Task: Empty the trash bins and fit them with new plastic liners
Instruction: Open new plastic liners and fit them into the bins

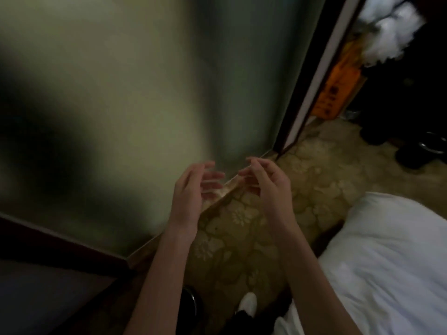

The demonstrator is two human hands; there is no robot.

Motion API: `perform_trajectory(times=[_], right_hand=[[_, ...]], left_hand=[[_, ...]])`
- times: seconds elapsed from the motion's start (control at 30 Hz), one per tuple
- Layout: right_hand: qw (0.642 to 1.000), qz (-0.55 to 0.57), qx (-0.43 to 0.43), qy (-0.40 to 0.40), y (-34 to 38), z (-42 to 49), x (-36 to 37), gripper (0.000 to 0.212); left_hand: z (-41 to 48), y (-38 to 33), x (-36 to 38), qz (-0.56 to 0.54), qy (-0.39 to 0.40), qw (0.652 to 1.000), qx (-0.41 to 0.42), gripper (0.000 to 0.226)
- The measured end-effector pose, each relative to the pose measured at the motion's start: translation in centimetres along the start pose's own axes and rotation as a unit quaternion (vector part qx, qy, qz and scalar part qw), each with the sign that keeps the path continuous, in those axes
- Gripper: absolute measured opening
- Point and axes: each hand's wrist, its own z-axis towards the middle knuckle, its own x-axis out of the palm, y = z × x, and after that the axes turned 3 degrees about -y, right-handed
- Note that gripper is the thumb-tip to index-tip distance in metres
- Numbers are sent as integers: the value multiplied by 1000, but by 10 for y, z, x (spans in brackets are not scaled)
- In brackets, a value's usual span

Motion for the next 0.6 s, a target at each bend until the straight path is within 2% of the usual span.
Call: perform_trajectory(times=[0.23, 0.43, 0.6], right_hand=[[994, 17, 7, -105, 28, 34, -98, 18], [974, 65, 1, -219, 50, 36, -163, 17], [954, 89, -23, -284, 72, 29, -201, 16]], left_hand=[[28, -11, 105, -59, 39, 997, -25, 34], [18, -26, 185, -40, 130, 990, -37, 37], [10, -43, 242, -40, 214, 975, -40, 38]])
